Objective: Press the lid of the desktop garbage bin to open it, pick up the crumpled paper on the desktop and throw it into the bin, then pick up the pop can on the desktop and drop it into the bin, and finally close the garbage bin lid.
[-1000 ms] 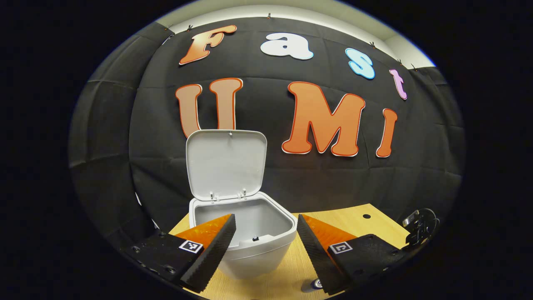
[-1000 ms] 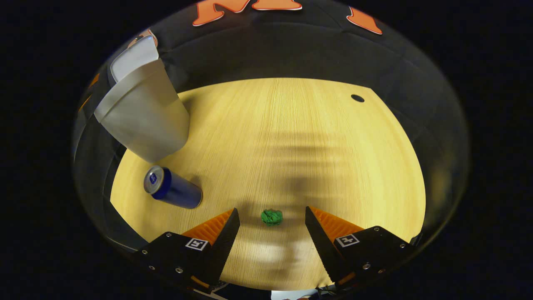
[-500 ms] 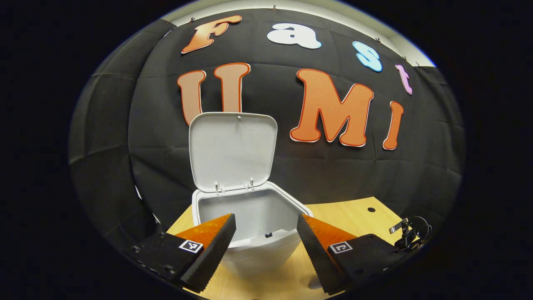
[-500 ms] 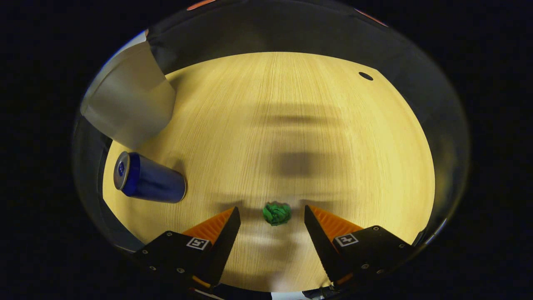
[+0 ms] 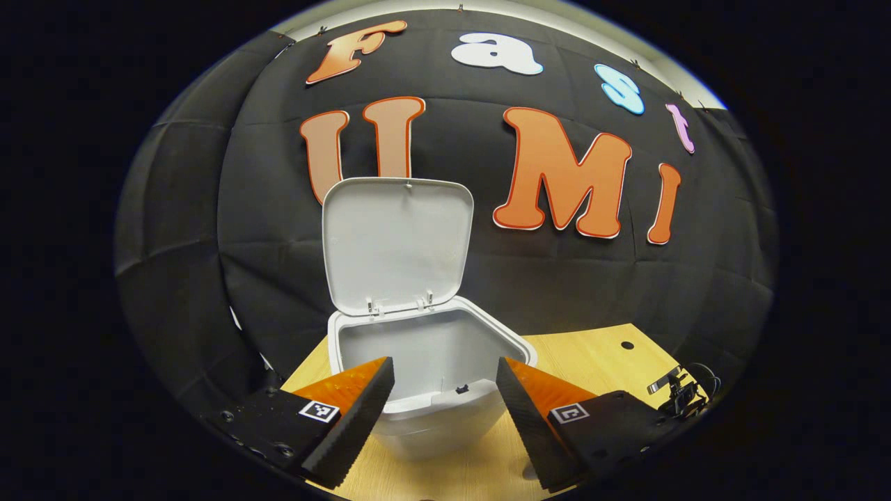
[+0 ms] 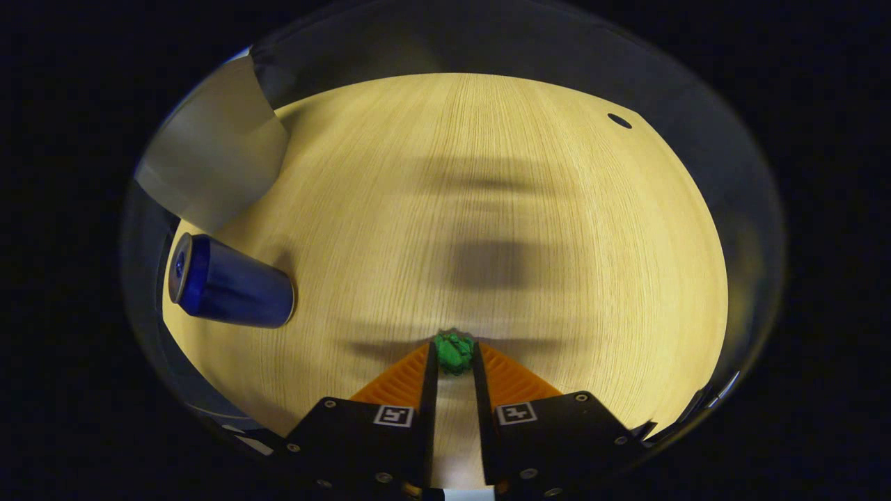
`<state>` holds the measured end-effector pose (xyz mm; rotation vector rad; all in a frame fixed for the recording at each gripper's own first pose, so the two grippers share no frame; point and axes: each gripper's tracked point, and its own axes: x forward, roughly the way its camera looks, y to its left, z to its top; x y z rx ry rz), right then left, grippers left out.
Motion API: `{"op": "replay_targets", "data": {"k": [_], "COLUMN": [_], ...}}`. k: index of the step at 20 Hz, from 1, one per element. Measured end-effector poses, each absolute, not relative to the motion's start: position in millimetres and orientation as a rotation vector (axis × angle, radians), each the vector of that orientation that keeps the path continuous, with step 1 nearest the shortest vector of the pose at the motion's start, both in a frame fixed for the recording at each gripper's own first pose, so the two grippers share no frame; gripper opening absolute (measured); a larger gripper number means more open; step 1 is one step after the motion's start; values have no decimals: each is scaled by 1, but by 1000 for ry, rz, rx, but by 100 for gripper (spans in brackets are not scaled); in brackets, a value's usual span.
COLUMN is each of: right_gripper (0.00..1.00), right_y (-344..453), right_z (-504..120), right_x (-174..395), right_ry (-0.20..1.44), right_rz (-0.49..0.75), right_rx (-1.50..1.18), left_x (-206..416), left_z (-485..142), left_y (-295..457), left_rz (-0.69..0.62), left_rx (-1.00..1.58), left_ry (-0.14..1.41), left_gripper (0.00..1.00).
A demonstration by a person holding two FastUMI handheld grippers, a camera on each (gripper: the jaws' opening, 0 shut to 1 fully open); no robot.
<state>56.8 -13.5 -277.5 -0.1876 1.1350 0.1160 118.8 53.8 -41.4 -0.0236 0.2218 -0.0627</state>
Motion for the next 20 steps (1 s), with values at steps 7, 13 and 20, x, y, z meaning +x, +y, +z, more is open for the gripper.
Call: {"op": "replay_targets", "data": {"k": [7, 13, 20], "right_gripper": [3, 4, 4], "right_y": [-28, -35, -30], "right_z": [-212, -122, -8], "right_x": [101, 156, 190], "right_ry": [1120, 1086, 921], "right_rz": [122, 139, 178], "right_rx": [-177, -152, -168], "left_x": [114, 108, 105], "left_z": [-40, -33, -24], "left_y": [49, 43, 37], "left_rz": [-70, -81, -96], "left_rx": [-30, -28, -27], "left_ry": [219, 202, 181], "left_gripper": [94, 94, 94]}}
